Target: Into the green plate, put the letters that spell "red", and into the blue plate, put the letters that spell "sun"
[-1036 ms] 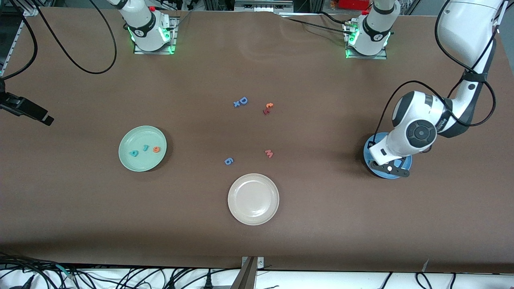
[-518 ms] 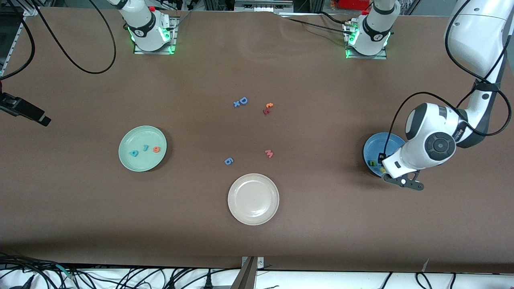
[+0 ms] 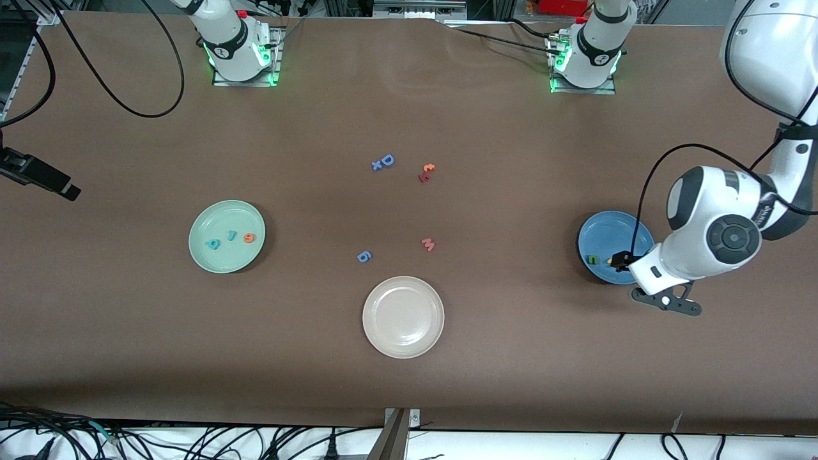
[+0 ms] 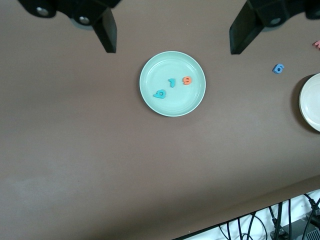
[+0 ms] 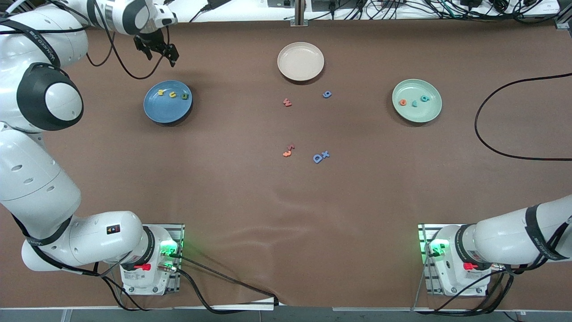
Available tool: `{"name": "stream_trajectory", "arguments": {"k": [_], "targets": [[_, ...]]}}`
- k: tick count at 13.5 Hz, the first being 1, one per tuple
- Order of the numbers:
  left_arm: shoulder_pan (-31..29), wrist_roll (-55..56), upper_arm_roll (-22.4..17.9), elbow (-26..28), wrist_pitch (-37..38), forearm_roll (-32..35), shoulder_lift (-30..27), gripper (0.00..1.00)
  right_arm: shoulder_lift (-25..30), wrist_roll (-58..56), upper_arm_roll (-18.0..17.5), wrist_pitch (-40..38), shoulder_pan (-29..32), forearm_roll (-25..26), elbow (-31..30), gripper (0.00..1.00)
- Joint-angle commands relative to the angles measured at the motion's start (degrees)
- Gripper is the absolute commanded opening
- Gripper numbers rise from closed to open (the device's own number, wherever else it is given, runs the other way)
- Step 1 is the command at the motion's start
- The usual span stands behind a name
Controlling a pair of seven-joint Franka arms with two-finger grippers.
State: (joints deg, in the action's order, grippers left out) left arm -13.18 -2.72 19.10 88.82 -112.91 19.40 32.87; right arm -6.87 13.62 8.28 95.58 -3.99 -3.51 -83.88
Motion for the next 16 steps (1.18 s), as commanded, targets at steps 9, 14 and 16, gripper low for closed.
{"name": "stream_trajectory", "arguments": {"k": [9,14,16], "targets": [[19.6,-1.4,-18.1,-6.2,11.9,-7.7,-7.0,1.0,1.2,-0.6,-0.2,-0.3,0.1,0.6,-0.9,1.0],[22.3,-4.8,-23.2,-3.0,13.0,-17.5,-14.8,1.0,1.1,-0.1,-0.2,0.0,0.1,0.3,-0.8,1.0],[21.0,-4.8,-23.3,-1.8,12.8,-19.4,-17.9,1.0,1.1,0.2,-0.2,0.0,0.1,0.3,-0.8,1.0]]}}
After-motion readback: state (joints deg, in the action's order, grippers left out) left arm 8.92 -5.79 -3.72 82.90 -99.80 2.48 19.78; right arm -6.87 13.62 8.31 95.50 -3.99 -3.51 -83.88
